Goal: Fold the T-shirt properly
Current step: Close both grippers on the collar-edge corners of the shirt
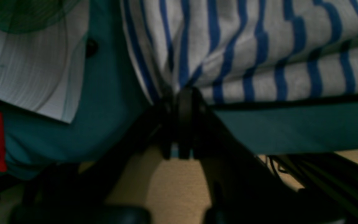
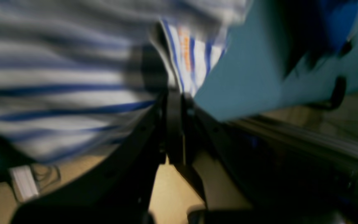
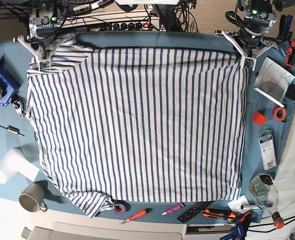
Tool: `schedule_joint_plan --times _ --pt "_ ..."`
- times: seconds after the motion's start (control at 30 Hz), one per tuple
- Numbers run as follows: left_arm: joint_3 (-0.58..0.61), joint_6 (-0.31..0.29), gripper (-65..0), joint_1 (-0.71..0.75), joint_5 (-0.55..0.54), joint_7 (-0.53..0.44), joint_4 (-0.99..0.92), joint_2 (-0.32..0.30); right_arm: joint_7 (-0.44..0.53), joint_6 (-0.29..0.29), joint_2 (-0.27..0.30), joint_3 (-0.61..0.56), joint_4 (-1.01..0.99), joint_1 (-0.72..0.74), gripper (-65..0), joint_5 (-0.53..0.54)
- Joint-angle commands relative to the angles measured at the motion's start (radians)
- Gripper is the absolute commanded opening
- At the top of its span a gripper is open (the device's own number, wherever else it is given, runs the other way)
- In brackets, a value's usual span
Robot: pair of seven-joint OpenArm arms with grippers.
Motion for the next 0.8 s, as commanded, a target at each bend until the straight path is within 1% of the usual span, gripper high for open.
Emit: schedule_joint_plan --times 0.0,0.17,0.3,0.53,0.63,0.67,0.77 --pt "-0.003 0.007 -65.0 0.006 0.005 -0.018 0.015 -0.006 0.001 -0.004 0.008 0.005 0.043 -0.004 -65.0 -0.025" --pt "-0.003 0.007 -65.0 0.006 0.005 -0.018 0.015 -0.006 -0.002 -0.003 0.008 0.005 0.097 -0.004 -65.0 -0.082" --pt "-0.003 0.007 -65.0 0.006 0.005 -0.018 0.015 -0.006 -0.003 -0.004 0.009 0.005 0.097 -0.010 -65.0 -0.092" --pt "-0.003 0.005 -65.0 0.002 0.006 -0.018 0.015 -0.006 0.068 -0.006 0.009 0.005 0.097 -0.014 -65.0 -0.094" --pt "-0.003 -0.055 -65.0 -0.008 0.009 -0.017 0.018 -0.006 0.077 -0.007 0.009 0.005 0.097 -0.014 -65.0 -0.094" --pt "-0.003 -0.064 -65.0 -0.011 0.008 -0.017 0.019 -0.006 0.085 -0.011 0.009 0.005 0.097 -0.014 -65.0 -0.094" --pt "-0.003 -0.053 -65.0 -0.031 0.009 -0.009 0.021 -0.006 0.111 -0.026 0.009 0.005 0.097 0.001 -65.0 -0.094"
